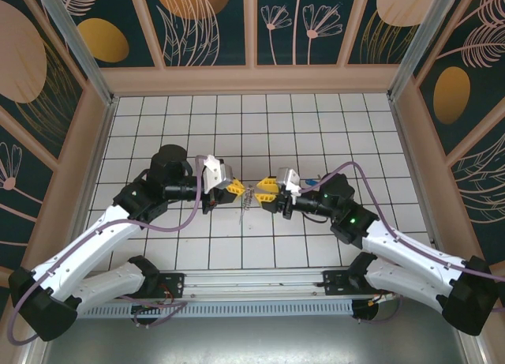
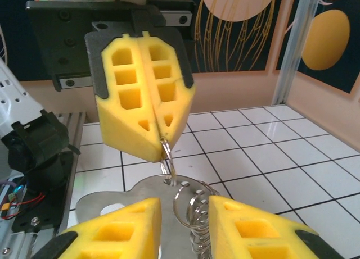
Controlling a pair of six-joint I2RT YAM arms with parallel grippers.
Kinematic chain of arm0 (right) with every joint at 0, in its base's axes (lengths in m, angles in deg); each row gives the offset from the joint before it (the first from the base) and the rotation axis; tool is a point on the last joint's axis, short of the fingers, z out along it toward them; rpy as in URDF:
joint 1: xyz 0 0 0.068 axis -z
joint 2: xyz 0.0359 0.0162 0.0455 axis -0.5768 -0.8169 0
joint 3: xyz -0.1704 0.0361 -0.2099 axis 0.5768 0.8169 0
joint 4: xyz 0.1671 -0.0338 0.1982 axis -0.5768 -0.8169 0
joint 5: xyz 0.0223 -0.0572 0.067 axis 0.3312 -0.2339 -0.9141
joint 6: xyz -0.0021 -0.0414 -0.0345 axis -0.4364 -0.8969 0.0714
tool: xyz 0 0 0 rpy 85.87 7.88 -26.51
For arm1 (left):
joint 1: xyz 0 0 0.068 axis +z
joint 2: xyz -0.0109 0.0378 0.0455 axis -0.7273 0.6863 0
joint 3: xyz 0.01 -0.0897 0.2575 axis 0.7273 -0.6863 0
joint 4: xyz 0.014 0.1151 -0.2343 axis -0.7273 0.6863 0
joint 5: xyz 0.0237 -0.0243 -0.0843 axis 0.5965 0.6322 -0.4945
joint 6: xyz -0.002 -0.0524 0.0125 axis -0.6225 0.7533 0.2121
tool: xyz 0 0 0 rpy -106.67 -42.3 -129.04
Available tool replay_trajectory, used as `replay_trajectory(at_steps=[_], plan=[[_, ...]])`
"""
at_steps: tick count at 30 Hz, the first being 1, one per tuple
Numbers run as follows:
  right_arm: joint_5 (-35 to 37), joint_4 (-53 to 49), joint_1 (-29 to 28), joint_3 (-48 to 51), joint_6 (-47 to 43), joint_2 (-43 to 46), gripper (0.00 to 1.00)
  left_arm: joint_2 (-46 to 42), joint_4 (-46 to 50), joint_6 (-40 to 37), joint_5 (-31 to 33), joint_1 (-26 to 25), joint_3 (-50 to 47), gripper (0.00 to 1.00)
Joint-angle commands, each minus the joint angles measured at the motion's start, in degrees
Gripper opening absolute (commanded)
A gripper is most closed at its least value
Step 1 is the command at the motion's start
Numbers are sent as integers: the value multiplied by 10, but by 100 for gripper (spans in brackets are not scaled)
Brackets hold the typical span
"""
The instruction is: Put the keys on the keyring
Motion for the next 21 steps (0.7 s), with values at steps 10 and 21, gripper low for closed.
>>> replay_trajectory(at_steps=[10,21], plan=[[-32,32,-7,-35,-10,-16,24,4,5,-14,1,-10,18,0],[-31,28,-10,-50,-17,-42,8,6,5,-15,2,-15,19,0]])
